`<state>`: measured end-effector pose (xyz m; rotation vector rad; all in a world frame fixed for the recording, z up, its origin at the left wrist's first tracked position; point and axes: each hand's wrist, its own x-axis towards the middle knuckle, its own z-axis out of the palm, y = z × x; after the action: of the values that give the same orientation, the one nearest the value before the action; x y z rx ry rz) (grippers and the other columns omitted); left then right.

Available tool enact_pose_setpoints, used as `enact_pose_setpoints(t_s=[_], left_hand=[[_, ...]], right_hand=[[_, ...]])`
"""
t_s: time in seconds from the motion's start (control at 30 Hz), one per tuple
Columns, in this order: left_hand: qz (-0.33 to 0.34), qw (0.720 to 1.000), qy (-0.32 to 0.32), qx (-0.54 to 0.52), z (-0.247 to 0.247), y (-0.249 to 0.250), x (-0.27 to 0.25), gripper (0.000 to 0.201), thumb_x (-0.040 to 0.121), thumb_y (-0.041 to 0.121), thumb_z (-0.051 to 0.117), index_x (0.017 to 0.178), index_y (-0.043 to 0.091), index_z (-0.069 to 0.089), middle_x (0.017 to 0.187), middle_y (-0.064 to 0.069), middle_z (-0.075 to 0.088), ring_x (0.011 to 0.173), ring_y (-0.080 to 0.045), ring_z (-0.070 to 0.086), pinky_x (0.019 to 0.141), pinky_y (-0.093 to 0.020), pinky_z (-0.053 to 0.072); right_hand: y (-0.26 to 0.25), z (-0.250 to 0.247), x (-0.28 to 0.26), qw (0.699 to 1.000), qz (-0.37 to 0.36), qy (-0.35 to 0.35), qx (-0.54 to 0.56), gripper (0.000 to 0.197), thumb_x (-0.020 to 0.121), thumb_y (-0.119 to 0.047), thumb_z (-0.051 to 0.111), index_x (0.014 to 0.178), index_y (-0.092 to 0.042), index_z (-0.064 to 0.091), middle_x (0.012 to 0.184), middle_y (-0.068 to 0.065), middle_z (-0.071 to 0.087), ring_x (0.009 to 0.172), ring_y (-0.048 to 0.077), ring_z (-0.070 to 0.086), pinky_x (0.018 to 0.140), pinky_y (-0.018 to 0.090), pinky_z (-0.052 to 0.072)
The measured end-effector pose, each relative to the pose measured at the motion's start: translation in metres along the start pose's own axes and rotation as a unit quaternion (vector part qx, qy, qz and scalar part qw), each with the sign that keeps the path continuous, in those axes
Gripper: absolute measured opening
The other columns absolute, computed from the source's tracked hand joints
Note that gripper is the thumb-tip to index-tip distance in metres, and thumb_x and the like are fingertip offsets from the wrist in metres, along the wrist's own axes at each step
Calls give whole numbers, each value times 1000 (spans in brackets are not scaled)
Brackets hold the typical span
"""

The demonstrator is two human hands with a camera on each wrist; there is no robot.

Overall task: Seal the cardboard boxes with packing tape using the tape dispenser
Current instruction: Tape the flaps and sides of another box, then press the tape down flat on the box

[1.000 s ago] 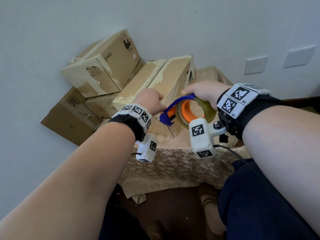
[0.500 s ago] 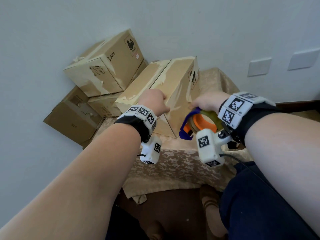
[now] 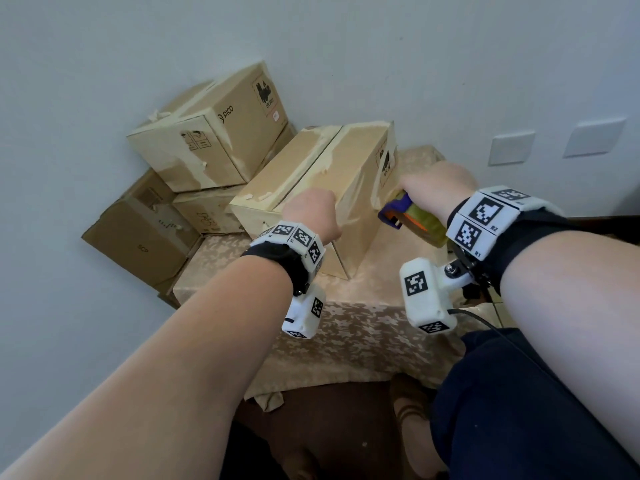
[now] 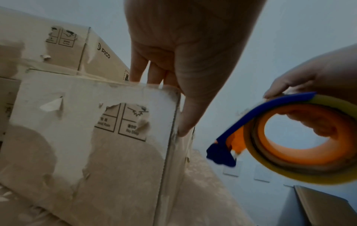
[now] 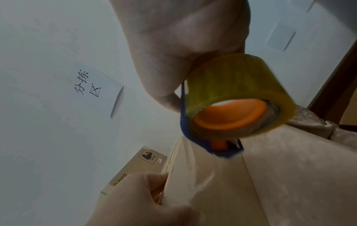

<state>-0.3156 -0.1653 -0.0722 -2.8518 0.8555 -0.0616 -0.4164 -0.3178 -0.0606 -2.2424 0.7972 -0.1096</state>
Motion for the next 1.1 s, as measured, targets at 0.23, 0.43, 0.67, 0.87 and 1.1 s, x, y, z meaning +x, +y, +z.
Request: enact_pose_setpoints(t_s=[0.23, 0.43, 0.67, 0.87, 1.1], left_hand=[[86, 991, -69, -74, -5, -31, -8, 89, 61, 42, 86, 136, 21, 41, 108, -1, 65, 104, -25, 60, 79, -34, 49], [112, 989, -75, -64, 3, -70, -10, 94, 76, 27, 79, 151, 27, 22, 149, 3, 40, 129, -20, 47, 103, -34, 42], [125, 987, 1, -102, 27, -82, -4, 50, 94, 26, 55, 143, 24, 41, 138, -5, 53, 123, -27, 51, 100, -41, 43], [169, 982, 42, -74, 28, -86, -4, 45, 100, 29, 44, 144, 21, 41, 138, -5, 53, 119, -27, 53, 97, -37, 40], [162, 984, 29, -67, 27, -84, -5, 47, 101, 29, 41, 147, 20, 36, 143, -6, 49, 126, -26, 49, 103, -37, 38]], right_hand=[[-26, -3, 5, 983, -136, 121, 6, 25, 80, -38, 43, 60, -25, 36, 64, -1, 48, 73, 31, 52, 65, 33, 38], [-68, 16, 11, 958, -234, 111, -126, 17, 92, -34, 50, 84, -20, 57, 106, 10, 53, 114, 33, 42, 90, 40, 36], [-85, 53, 34, 955, -256, 78, -130, 29, 95, -35, 54, 117, -19, 64, 132, 11, 38, 125, 32, 32, 101, 39, 32], [-88, 74, 48, 963, -259, 60, -54, 38, 90, -18, 61, 128, -20, 58, 133, 11, 37, 126, 27, 38, 102, 29, 31], [-80, 58, 29, 942, -309, 116, -66, 18, 82, -11, 62, 94, -23, 65, 103, 1, 49, 98, 20, 47, 82, 33, 44]])
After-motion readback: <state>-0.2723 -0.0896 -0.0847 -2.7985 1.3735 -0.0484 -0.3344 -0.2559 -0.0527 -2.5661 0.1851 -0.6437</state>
